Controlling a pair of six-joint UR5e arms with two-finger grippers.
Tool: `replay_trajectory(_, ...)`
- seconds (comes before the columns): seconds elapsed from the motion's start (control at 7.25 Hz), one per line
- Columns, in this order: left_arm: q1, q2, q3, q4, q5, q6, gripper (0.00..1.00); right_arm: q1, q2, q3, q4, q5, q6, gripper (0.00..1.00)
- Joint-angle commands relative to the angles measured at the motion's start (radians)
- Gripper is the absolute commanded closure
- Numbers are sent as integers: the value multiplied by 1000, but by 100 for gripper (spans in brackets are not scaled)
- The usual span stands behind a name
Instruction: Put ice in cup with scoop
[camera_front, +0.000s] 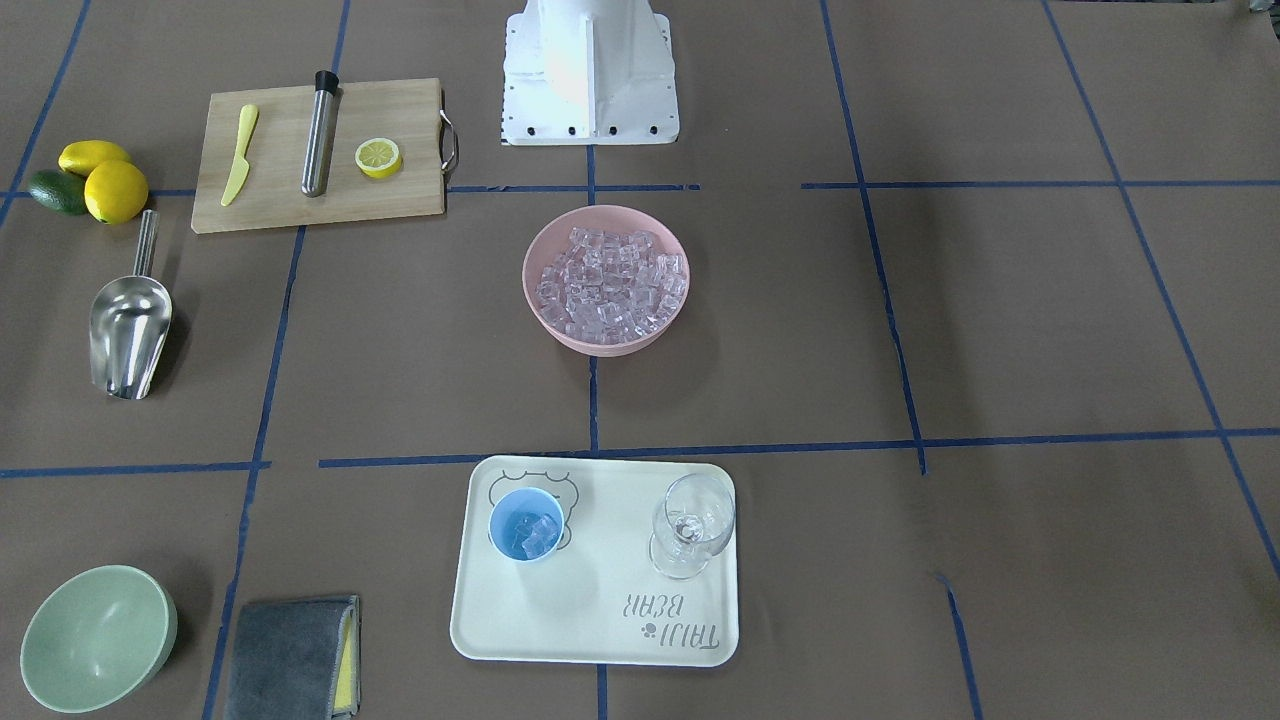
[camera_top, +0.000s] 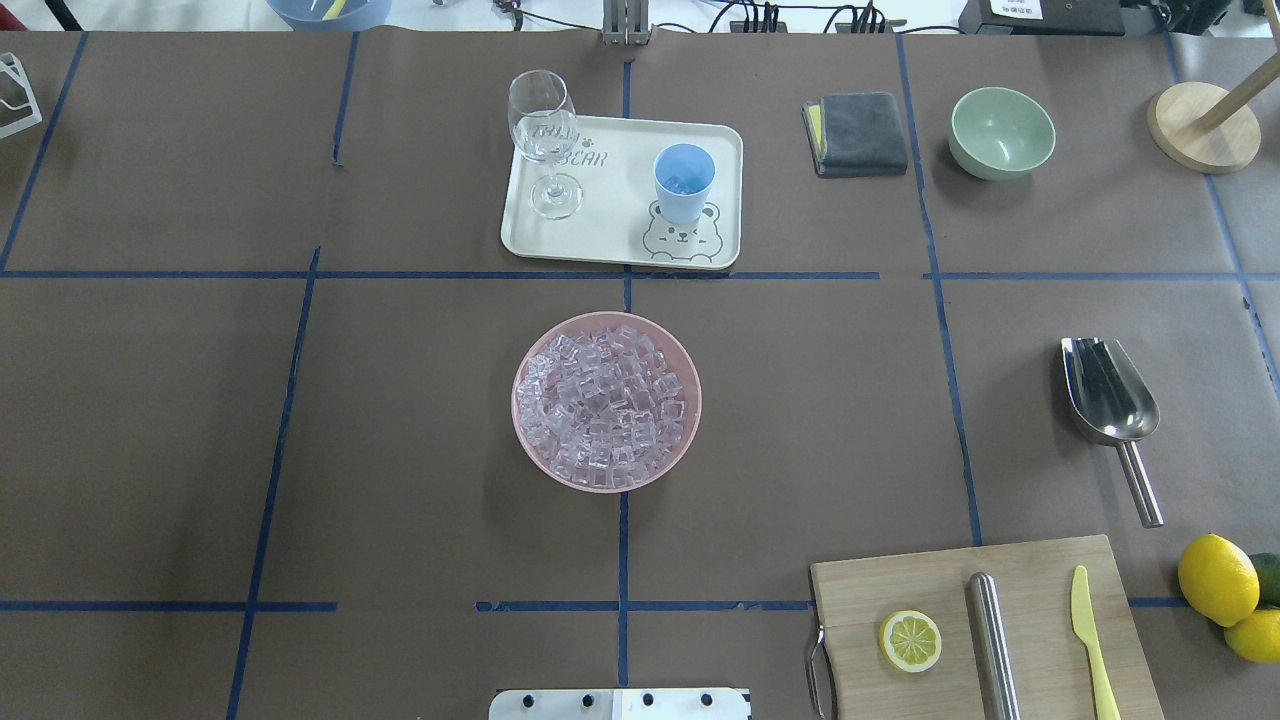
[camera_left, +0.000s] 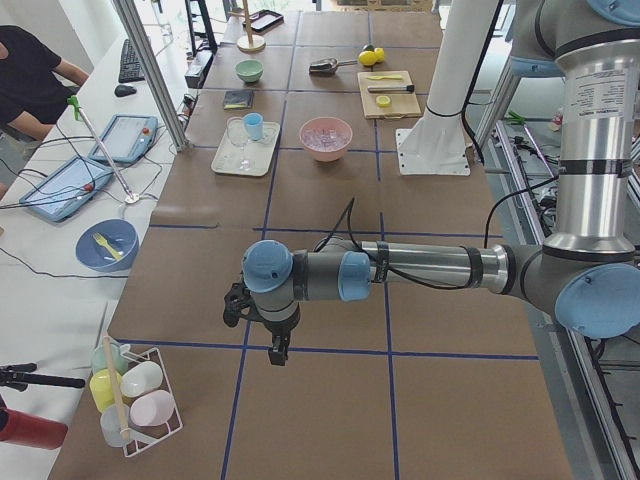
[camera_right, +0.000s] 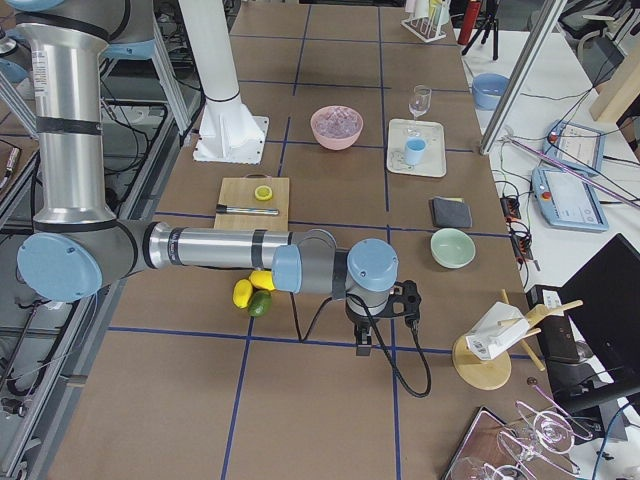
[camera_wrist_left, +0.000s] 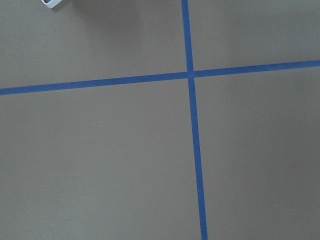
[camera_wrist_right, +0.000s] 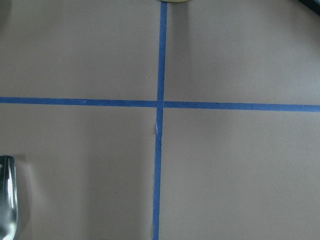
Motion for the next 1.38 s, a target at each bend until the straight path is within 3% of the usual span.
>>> replay_trajectory(0.0,-1,-2,0,1,2,0,0,-1,6,-6,-2,0,4,0)
replay_trajectory(1.24,-3,-5,-2,0,3,0,0,-1,20,-9,0,-3,3,0)
